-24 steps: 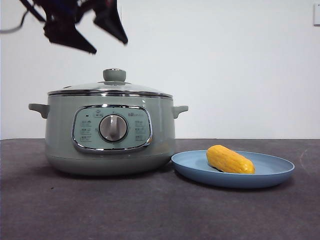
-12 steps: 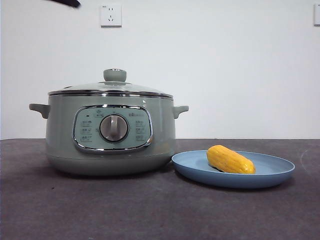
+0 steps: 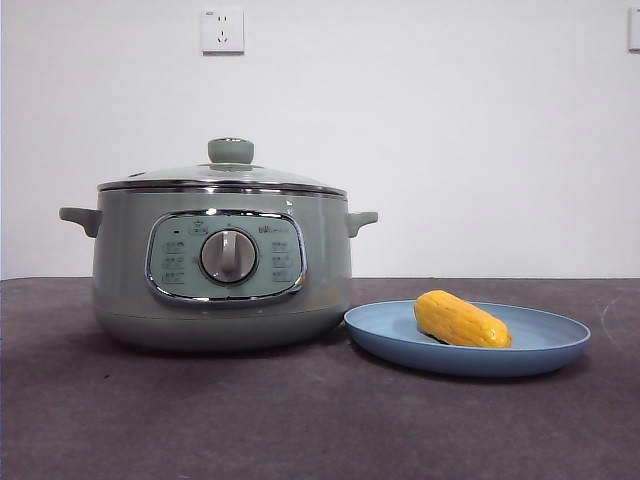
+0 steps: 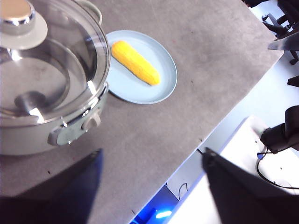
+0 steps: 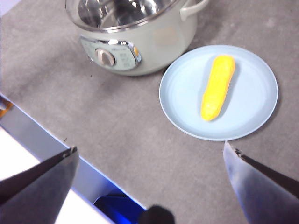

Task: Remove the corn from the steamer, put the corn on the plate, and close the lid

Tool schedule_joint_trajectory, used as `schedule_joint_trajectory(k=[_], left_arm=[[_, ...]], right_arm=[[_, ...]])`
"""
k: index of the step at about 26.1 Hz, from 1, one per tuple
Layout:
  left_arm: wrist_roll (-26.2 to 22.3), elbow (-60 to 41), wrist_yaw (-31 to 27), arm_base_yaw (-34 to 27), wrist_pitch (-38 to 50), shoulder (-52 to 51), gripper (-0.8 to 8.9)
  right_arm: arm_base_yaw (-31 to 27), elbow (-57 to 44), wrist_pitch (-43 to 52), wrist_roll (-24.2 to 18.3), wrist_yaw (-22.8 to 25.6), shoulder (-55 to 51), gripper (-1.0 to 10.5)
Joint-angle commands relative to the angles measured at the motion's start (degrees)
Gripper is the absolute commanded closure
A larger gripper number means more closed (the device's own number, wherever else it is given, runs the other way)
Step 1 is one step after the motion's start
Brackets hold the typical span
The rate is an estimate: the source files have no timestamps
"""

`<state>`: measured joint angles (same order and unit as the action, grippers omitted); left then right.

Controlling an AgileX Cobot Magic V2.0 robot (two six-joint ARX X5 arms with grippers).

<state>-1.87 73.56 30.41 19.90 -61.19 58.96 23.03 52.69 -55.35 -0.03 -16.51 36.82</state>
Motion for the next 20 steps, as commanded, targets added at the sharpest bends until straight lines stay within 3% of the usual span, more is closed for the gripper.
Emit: schedule_joint_trajectory(k=[1, 3, 20], left_arm=[[-0.7, -0.1, 0.1, 0.0, -0.7, 0.0, 7.54], [-1.2, -0.1, 0.1, 0.0, -0.9, 0.0, 8.28], [-1.2, -0.1, -0.3, 0.0, -0.5, 0.0, 8.15]], right_arm=[[0.1, -0.5, -0.6, -0.7, -0.1, -0.1, 7.9], [0.1, -0.5, -0.7, -0.7, -0.1, -0.1, 9.7], [0.0, -0.5, -0.6, 0.2, 0.3, -0.1, 9.5]])
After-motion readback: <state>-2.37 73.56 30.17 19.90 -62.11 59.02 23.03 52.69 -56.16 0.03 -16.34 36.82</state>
